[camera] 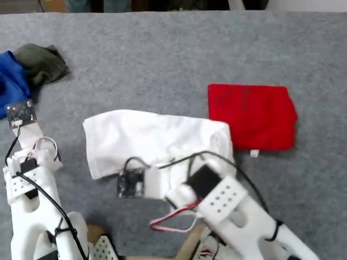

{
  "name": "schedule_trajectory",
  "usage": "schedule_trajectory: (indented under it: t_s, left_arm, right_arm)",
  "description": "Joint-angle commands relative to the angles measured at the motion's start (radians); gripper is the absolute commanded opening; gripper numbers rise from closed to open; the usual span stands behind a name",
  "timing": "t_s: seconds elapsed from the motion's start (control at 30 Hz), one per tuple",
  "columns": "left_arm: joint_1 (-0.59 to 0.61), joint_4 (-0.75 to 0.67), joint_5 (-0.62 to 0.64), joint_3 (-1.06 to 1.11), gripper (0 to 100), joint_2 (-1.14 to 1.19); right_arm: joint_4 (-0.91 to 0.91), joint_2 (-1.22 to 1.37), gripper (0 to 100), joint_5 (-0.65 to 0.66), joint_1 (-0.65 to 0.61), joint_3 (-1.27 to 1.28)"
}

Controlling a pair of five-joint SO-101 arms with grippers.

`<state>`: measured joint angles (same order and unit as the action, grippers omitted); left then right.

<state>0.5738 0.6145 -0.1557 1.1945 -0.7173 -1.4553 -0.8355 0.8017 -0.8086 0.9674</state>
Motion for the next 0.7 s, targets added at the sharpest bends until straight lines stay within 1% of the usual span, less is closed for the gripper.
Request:
schedule_trajectory:
  t_s: [0.0,0.1,0.23,0.37,0.47,0.57,0.67]
  left_arm:
    - [0.019,-0.012,0.006,-0.013,3,0.002]
    - [0.022,-0.012,0.006,-0.015,3,0.002]
    - [0.018,-0.014,0.008,-0.015,3,0.002]
    - [0.015,-0.02,0.008,-0.015,3,0.006]
    - [0.015,-0.02,0.008,-0.015,3,0.006]
    - [0.016,-0.018,0.008,-0.015,3,0.003]
    - [0.016,-0.015,0.008,-0.013,3,0.003]
  right_arm:
    - [0.098,0.035,10.7,-0.032,-0.078,0.053]
    - [0.192,0.093,11.3,-0.066,-0.117,0.091]
    - [0.316,0.208,15.0,-0.115,-0.127,0.102]
    - [0.373,0.309,14.9,-0.126,-0.123,0.107]
    - [0.404,0.338,14.9,-0.152,-0.121,0.122]
    - [0.405,0.343,14.9,-0.153,-0.086,0.137]
    - [0.405,0.348,14.9,-0.149,-0.02,0.148]
